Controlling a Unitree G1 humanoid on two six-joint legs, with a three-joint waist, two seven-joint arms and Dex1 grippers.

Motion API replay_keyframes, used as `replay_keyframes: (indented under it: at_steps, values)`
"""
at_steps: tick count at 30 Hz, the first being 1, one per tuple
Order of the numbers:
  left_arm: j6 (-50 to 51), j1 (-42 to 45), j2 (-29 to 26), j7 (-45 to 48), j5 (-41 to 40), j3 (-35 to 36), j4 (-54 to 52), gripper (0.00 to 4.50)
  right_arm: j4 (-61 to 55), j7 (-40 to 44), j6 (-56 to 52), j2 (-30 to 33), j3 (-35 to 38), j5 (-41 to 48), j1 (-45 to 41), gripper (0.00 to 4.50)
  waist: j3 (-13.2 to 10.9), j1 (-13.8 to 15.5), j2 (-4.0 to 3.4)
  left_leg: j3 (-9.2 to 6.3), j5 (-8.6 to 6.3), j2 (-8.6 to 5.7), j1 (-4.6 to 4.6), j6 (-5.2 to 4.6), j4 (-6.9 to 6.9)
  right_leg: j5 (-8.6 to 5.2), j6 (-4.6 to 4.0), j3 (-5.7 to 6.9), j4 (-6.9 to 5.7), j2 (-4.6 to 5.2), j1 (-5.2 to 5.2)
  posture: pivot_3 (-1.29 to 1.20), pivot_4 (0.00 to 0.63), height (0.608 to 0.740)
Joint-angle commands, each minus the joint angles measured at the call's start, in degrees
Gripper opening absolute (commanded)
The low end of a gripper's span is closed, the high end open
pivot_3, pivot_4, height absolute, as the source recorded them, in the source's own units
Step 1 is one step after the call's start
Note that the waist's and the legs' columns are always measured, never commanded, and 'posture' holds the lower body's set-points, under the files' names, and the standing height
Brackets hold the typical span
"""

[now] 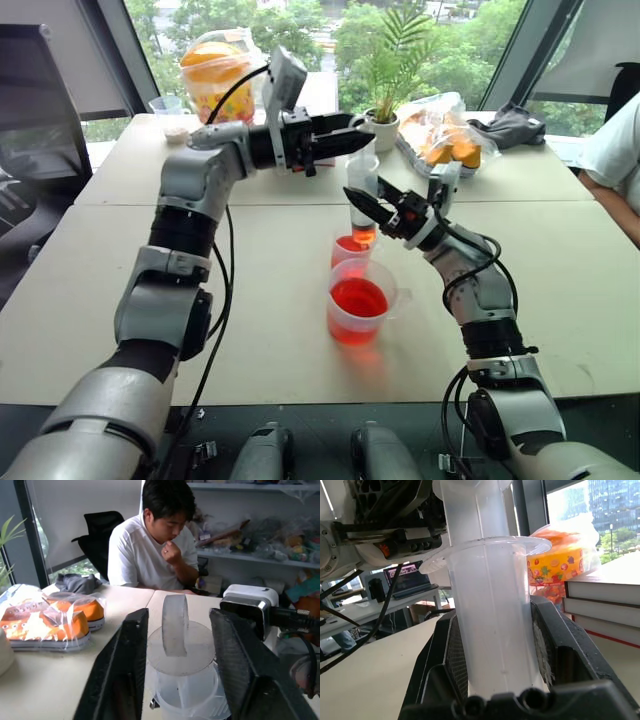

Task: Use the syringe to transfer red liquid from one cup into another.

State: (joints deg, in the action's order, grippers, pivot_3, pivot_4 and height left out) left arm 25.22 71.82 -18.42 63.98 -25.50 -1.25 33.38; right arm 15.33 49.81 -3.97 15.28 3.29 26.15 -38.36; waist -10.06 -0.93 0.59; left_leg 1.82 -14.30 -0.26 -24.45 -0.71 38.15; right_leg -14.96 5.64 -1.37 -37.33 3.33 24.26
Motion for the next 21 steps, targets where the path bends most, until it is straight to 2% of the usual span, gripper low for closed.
replay_keyframes:
  at_steps: [1,21]
  values:
    - [-1.46,1.47,0.02,0.97,0.35,0.89,-0.89,0.05,-3.39,0.30,1.20,-0.33,0.17,0.32,-0.73,1.41,0.00,0.02,0.00,0.00,0.00,0.00,0.00,0.00,0.00,0.00,0.00,0.00,0.00,0.00,0.00,0.00,0.150,0.740]
    - [-1.44,-7.23,1.16,3.63,4.65,-4.42,-6.97,0.05,-10.51,-1.46,-4.12,2.44,3.44,3.34,-6.24,1.41,0.00,0.11,0.00,-0.01,0.00,-0.01,0.00,0.01,0.01,0.00,0.00,0.00,-0.03,0.03,0.00,0.00,0.150,0.740]
